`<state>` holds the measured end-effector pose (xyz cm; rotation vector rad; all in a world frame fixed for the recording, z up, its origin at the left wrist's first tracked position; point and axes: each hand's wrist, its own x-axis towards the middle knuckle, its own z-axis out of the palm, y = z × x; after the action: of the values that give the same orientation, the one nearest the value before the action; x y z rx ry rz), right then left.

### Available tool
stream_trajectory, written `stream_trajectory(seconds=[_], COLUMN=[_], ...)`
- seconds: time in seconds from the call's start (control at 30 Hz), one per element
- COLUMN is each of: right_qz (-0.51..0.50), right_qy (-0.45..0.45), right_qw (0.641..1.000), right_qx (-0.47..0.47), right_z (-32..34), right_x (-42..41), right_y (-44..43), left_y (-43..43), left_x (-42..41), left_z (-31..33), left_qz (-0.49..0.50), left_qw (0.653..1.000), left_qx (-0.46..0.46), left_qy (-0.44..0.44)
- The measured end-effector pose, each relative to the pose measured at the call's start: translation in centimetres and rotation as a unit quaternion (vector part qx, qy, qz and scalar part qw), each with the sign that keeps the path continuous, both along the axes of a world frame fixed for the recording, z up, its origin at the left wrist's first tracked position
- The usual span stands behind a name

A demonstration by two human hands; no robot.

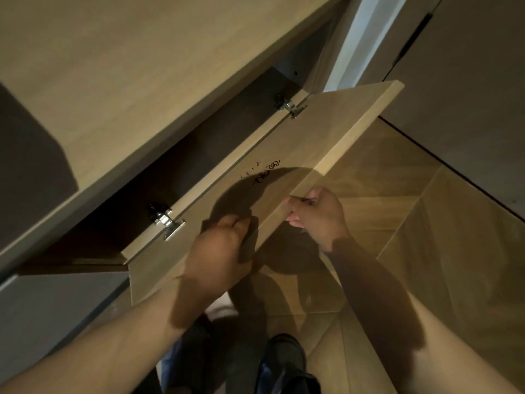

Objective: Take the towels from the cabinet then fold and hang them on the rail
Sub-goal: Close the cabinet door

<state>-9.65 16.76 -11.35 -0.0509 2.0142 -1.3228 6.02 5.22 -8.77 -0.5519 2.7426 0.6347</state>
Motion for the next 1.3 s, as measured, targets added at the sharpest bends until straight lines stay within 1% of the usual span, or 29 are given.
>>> stream_trajectory(seconds=[0.13, 0.2, 0.27, 0.33, 0.4, 0.47, 0.57, 0.77, 0.93, 1.03, 1.13, 1.23, 1.3], right_qz=[0.036, 0.061, 0.108, 0.141, 0.153, 0.154, 0.158, 0.125, 0.132, 0.127, 0.134, 0.149, 0.154], right_qy=[0.015, 0.018, 0.032, 0.044, 0.045, 0.045, 0.043, 0.072, 0.022, 0.018, 0.025, 0.003, -0.017], right_qw=[0.999, 0.998, 0.994, 0.989, 0.987, 0.987, 0.986, 0.988, 0.987, 0.986, 0.985, 0.982, 0.98], right_qx=[-0.002, -0.013, -0.012, -0.006, -0.01, -0.015, -0.031, -0.05, -0.085, -0.106, -0.103, -0.115, -0.129], right_z=[2.4, 3.5, 4.5, 5.2, 5.6, 5.9, 6.3, 6.8, 6.8, 6.2, 5.5, 4.8, 4.3], right_x=[-0.4, -0.6, -0.7, -0.8, -1.0, -1.2, -1.6, -2.5, -2.3, -2.0, -1.7, -1.8, -1.9], right_y=[-1.3, -1.8, -2.4, -3.0, -3.5, -3.8, -4.1, -5.3, -6.8, -7.6, -8.3, -9.1, -9.7], left_y=[-1.3, -2.0, -2.7, -3.5, -4.0, -4.3, -4.8, -5.7, -7.0, -8.0, -9.8, -11.5, -12.0], left_x=[0.9, 0.8, 0.4, -0.2, -0.6, -0.9, -0.9, -0.4, -0.4, 0.0, 0.1, -0.1, -0.2], left_z=[3.0, 4.4, 5.6, 6.5, 7.1, 7.4, 7.4, 8.4, 9.2, 9.2, 9.1, 9.0, 8.8], left_qz=[0.0, 0.028, 0.048, 0.086, 0.115, 0.127, 0.127, 0.117, 0.093, 0.089, 0.086, 0.096, 0.094], left_qw=[0.991, 0.98, 0.972, 0.971, 0.969, 0.965, 0.959, 0.967, 0.97, 0.971, 0.974, 0.972, 0.972], left_qx=[-0.114, -0.185, -0.222, -0.22, -0.221, -0.231, -0.254, -0.228, -0.218, -0.205, -0.197, -0.208, -0.21], left_qy=[0.068, 0.062, 0.055, 0.042, 0.01, -0.013, -0.02, 0.018, 0.048, 0.083, 0.071, 0.049, 0.053])
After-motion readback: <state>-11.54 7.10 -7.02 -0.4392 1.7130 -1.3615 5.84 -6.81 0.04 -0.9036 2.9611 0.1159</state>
